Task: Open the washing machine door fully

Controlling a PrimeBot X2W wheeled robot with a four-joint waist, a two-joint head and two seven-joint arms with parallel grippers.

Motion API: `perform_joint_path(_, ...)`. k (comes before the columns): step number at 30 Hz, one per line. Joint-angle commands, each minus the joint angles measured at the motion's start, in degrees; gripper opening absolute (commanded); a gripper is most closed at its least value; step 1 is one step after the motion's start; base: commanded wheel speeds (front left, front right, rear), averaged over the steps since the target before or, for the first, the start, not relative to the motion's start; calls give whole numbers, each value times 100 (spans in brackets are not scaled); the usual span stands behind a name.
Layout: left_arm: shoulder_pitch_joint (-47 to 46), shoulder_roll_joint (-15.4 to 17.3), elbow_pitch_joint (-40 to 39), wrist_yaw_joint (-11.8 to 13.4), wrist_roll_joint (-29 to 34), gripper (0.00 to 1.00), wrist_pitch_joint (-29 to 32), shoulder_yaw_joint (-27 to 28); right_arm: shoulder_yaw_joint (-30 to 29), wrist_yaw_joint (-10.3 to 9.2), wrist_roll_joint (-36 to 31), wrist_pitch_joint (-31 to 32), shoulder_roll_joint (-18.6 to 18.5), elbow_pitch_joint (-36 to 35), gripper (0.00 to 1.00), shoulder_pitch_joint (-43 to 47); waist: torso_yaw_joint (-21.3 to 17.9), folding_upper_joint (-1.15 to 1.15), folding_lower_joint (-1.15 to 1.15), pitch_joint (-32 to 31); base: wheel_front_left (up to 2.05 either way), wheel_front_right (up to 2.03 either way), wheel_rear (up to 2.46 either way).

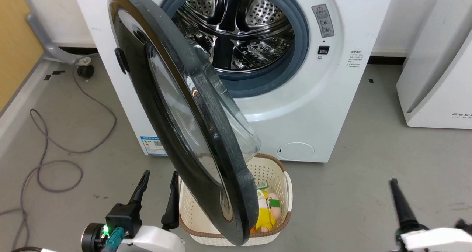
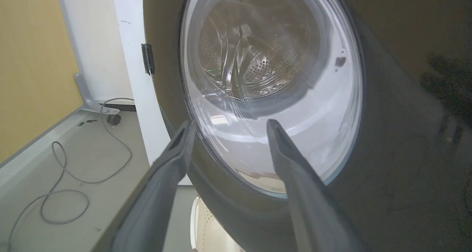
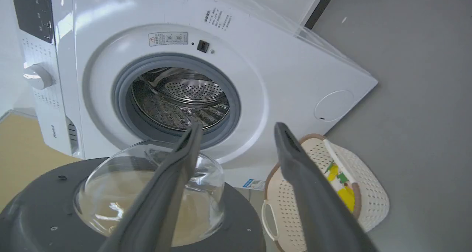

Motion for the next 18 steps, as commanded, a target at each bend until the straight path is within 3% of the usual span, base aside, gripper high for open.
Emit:
perform_joint_path(1, 78, 9, 10, -10, 23, 100, -32, 17, -242, -3, -363, -47, 48, 159, 100, 70, -21, 0, 0, -21, 0, 0, 0)
perform_joint_path(5, 101, 9, 17, -5, 22, 100, -32, 62, -1562, -3, -2166, -57, 461, 256, 100, 103, -61, 0, 0, -37, 0, 0, 0)
perform_joint_path(9, 90, 9, 18, 6, 16, 100, -32, 93, -2459, -3, -4671, -58, 900, -335, 100, 233, -79, 0, 0, -29, 0, 0, 0)
perform_joint_path(14, 75, 9, 10, 25, 11, 100, -32, 130, -2631, -3, -7002, -59, 1352, -1220, 100, 503, -99, 0, 0, -20, 0, 0, 0)
perform_joint_path(18, 67, 9, 5, 31, 24, 100, -32, 159, -2417, -3, -7970, 50, 1477, -1717, 100, 742, -123, 0, 0, -4, 0, 0, 0)
